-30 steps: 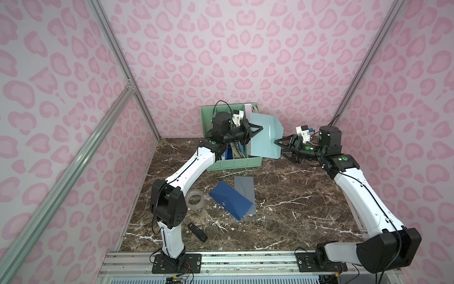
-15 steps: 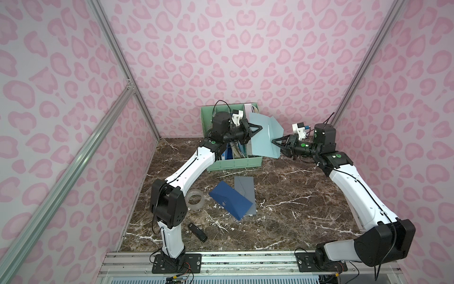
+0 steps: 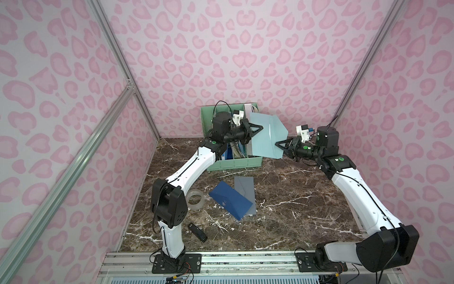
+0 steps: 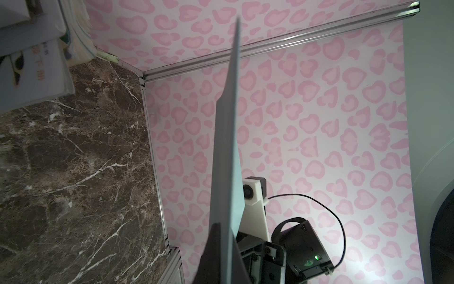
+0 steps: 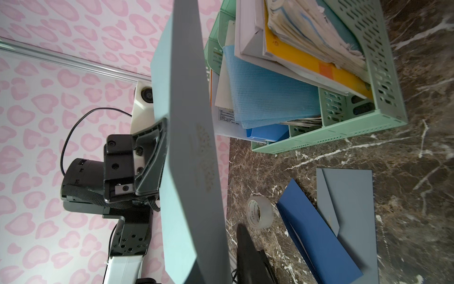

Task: Take the letter paper out of the envelope
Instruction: Take out the letter paper from the envelope.

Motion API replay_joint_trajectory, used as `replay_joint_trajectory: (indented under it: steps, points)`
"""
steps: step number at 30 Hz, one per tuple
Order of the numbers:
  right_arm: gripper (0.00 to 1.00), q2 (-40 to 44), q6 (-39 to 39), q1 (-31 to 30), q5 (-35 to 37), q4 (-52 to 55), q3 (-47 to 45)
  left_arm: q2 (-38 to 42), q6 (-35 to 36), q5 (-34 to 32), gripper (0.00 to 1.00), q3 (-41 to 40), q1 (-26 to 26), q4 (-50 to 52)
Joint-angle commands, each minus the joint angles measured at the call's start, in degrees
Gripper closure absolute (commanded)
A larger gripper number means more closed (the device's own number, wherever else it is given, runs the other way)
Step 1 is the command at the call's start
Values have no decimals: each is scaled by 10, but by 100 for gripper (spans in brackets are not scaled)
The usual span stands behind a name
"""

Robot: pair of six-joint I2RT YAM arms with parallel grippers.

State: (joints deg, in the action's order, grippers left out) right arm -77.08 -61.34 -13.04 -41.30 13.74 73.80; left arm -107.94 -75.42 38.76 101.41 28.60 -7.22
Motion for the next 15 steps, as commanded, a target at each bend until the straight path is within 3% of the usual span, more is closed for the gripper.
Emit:
replay_joint_trajectory:
  steps: [1, 9, 12, 15]
  points:
    - [83, 4, -15, 1, 1, -60, -9, -1, -12, 9, 100, 0, -1, -26]
    - [67, 16, -92, 6, -37, -180, -66, -2, -18, 11, 100, -3, -1, -33]
    - [68, 14, -90, 5, -38, -176, -65, -3, -19, 11, 100, -2, -1, -35]
    - [77, 16, -90, 5, -35, -173, -66, -4, -22, 11, 100, -2, -1, -38]
